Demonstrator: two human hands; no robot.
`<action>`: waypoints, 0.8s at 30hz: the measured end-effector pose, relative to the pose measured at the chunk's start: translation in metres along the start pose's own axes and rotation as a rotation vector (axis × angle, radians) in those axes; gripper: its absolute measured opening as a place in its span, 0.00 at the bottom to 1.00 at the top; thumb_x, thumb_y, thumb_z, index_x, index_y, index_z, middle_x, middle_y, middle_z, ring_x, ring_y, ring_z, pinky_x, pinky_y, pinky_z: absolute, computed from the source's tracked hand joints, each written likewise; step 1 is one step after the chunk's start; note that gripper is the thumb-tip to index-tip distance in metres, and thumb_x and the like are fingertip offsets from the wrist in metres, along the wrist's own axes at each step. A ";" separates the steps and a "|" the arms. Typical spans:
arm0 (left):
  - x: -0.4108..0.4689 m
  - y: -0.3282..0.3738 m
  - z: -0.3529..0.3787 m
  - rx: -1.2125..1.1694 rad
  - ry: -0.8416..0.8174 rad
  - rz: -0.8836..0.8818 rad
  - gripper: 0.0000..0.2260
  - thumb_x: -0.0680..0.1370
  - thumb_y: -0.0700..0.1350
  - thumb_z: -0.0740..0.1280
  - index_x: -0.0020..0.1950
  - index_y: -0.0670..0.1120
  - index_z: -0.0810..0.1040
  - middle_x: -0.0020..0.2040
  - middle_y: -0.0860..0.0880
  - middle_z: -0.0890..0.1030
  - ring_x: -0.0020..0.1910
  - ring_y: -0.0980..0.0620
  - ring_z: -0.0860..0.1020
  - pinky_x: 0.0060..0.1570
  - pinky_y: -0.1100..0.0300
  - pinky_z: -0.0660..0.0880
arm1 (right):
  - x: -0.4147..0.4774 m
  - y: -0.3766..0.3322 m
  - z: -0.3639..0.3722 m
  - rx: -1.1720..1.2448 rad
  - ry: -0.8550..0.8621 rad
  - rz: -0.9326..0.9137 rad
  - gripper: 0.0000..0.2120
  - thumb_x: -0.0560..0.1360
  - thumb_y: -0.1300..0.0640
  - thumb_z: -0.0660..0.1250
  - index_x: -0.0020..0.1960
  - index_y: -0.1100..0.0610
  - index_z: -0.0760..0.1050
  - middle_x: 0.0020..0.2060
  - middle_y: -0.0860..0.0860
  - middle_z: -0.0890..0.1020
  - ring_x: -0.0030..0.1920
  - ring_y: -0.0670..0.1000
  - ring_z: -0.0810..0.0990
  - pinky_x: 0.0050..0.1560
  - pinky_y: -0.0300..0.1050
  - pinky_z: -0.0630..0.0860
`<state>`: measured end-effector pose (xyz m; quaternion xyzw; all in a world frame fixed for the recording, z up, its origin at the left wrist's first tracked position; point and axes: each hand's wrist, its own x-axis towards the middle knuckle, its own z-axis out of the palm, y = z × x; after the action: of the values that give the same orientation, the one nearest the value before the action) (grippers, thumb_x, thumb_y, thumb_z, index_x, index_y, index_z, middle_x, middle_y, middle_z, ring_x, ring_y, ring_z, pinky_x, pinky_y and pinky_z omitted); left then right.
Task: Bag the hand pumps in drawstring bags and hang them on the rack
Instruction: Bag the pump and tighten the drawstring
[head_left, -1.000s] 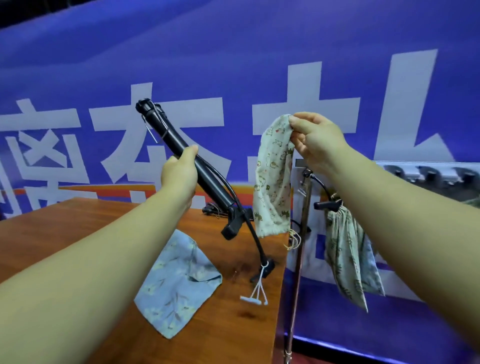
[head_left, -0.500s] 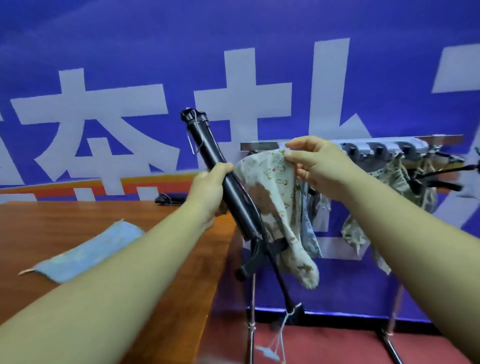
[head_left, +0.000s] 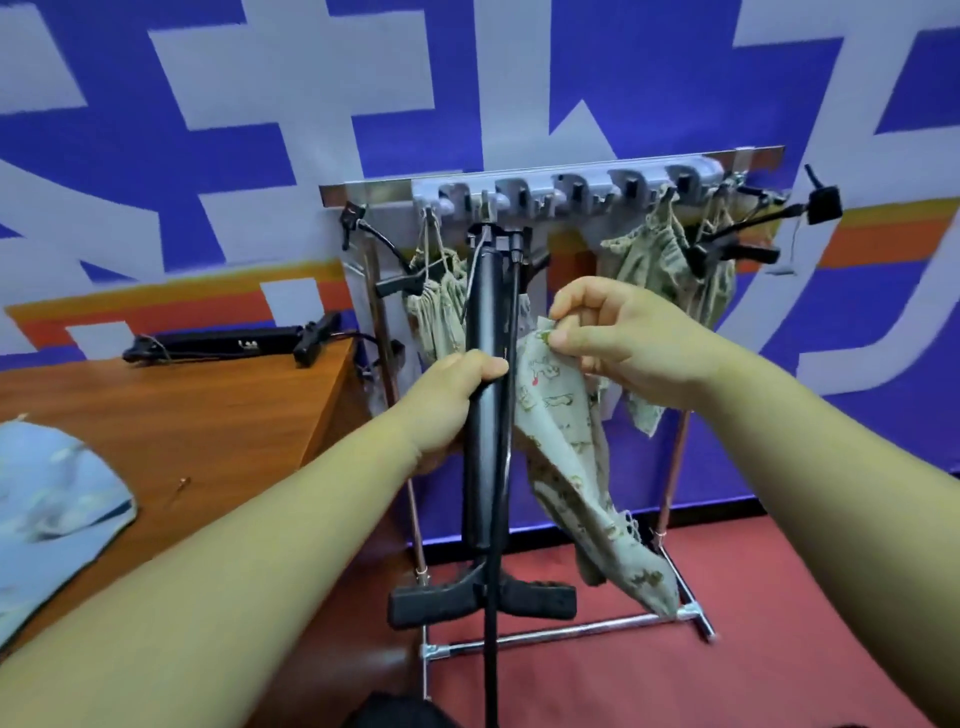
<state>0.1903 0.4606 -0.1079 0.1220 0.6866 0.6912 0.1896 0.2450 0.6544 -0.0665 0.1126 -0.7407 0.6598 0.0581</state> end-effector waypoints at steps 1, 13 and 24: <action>0.005 -0.005 0.001 0.026 0.001 0.018 0.17 0.68 0.50 0.68 0.52 0.41 0.80 0.44 0.38 0.82 0.40 0.41 0.81 0.49 0.48 0.78 | 0.002 0.007 -0.002 -0.012 0.011 0.006 0.09 0.76 0.69 0.69 0.48 0.57 0.73 0.35 0.52 0.77 0.33 0.48 0.73 0.34 0.41 0.69; 0.034 -0.033 -0.014 0.258 0.234 0.132 0.11 0.80 0.61 0.64 0.49 0.54 0.75 0.26 0.58 0.74 0.25 0.56 0.70 0.26 0.61 0.65 | -0.014 0.085 0.036 -0.391 -0.052 0.188 0.32 0.61 0.34 0.75 0.54 0.51 0.67 0.46 0.52 0.80 0.39 0.46 0.76 0.47 0.51 0.77; 0.041 -0.052 -0.024 0.298 0.040 -0.150 0.19 0.81 0.66 0.58 0.38 0.54 0.66 0.27 0.52 0.60 0.26 0.53 0.56 0.29 0.61 0.52 | -0.043 0.148 0.005 -0.190 0.094 0.152 0.17 0.74 0.55 0.75 0.44 0.62 0.69 0.30 0.50 0.76 0.32 0.48 0.76 0.37 0.42 0.72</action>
<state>0.1481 0.4562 -0.1636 0.0834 0.7923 0.5679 0.2071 0.2514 0.6685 -0.2201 0.0188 -0.8029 0.5935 0.0531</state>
